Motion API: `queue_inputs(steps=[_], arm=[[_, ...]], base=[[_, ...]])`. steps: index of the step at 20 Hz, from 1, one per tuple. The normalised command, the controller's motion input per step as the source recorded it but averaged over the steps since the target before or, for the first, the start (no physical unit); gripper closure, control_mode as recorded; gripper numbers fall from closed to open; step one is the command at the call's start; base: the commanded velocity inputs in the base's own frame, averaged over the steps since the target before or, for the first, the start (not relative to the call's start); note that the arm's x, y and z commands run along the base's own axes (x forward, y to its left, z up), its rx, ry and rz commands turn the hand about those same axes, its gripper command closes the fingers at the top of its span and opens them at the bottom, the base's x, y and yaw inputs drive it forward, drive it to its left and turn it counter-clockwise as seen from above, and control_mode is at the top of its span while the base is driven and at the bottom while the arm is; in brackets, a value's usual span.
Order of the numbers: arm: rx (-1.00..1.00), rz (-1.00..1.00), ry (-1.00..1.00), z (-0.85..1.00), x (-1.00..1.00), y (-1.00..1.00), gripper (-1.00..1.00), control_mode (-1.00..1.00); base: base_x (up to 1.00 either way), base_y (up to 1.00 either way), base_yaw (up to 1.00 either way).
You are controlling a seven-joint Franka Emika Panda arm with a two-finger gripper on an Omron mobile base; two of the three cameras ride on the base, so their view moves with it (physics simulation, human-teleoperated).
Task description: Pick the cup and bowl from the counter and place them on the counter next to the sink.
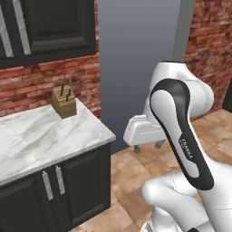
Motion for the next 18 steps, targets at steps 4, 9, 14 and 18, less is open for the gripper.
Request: queue_inputs(steps=[4, 9, 14, 18], arm=[[0.00, 0.00, 0.00, 0.00, 0.00, 0.00, -1.00, 1.00], [0.00, 0.00, 0.00, 0.00, 0.00, 0.00, -1.00, 1.00], [0.00, 0.00, 0.00, 0.00, 0.00, 0.00, -1.00, 1.00], [0.00, 0.00, 0.00, 0.00, 0.00, 0.00, -1.00, 1.00]], base=[[0.00, 1.00, -0.02], [0.00, 1.00, -0.02], [0.00, 1.00, 0.00], [0.00, 1.00, 0.00]])
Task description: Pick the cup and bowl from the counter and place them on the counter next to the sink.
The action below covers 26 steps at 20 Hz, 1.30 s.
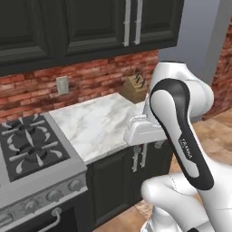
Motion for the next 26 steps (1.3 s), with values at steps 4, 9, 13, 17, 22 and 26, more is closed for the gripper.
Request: queue_inputs(steps=[4, 9, 13, 17, 22, 26], arm=[[0.00, 0.00, 0.00, 0.00, 0.00, 0.00, -1.00, 1.00], [0.00, 0.00, 0.00, 0.00, 0.00, 0.00, -1.00, 1.00], [0.00, 0.00, 0.00, 0.00, 0.00, 0.00, -1.00, 1.00], [0.00, 0.00, 0.00, 0.00, 0.00, 0.00, -1.00, 1.00], [0.00, 0.00, 0.00, 0.00, 0.00, 0.00, -1.00, 1.00], [0.00, 0.00, 0.00, 0.00, 0.00, 0.00, -1.00, 1.00]], base=[[0.00, 1.00, 0.00], [0.00, 1.00, 0.00], [0.00, 1.00, 0.00], [0.00, 1.00, 0.01], [0.00, 1.00, 0.01], [0.00, 1.00, 0.00]])
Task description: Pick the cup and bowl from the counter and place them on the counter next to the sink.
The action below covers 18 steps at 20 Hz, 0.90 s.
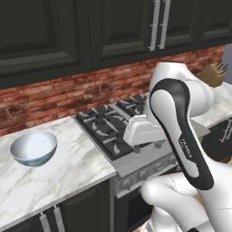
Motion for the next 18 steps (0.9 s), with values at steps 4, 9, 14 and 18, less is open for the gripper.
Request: queue_inputs(steps=[4, 9, 14, 18], arm=[[0.00, 0.00, 0.00, 0.00, 0.00, 0.00, -1.00, 1.00], [0.00, 0.00, 0.00, 0.00, 0.00, 0.00, -1.00, 1.00], [0.00, 0.00, 0.00, 0.00, 0.00, 0.00, -1.00, 1.00], [0.00, 0.00, 0.00, 0.00, 0.00, 0.00, -1.00, 1.00]], base=[[0.10, 0.88, 0.00], [0.67, 0.11, 0.01], [0.60, 0.00, 0.03], [0.00, 0.00, 0.00]])
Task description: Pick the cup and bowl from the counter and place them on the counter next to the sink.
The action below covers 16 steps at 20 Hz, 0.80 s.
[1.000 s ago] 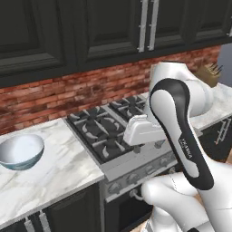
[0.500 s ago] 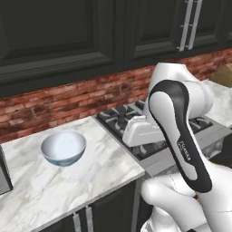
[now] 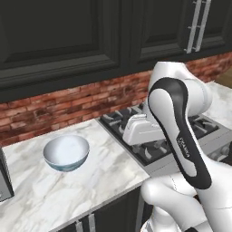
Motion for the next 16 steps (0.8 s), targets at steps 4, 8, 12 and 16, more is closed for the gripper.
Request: queue_inputs(steps=[4, 8, 12, 16], arm=[[0.00, 0.00, 0.00, 0.00, 0.00, 0.00, -1.00, 1.00], [0.00, 0.00, 0.00, 0.00, 0.00, 0.00, -1.00, 1.00], [0.00, 0.00, 0.00, 0.00, 0.00, 0.00, -1.00, 1.00], [0.00, 0.00, 0.00, 0.00, 0.00, 0.00, -1.00, 1.00]], base=[[0.00, 0.00, 0.00], [0.00, 0.00, 0.00], [-0.02, 0.00, 0.00], [-0.02, 0.00, 0.00]])
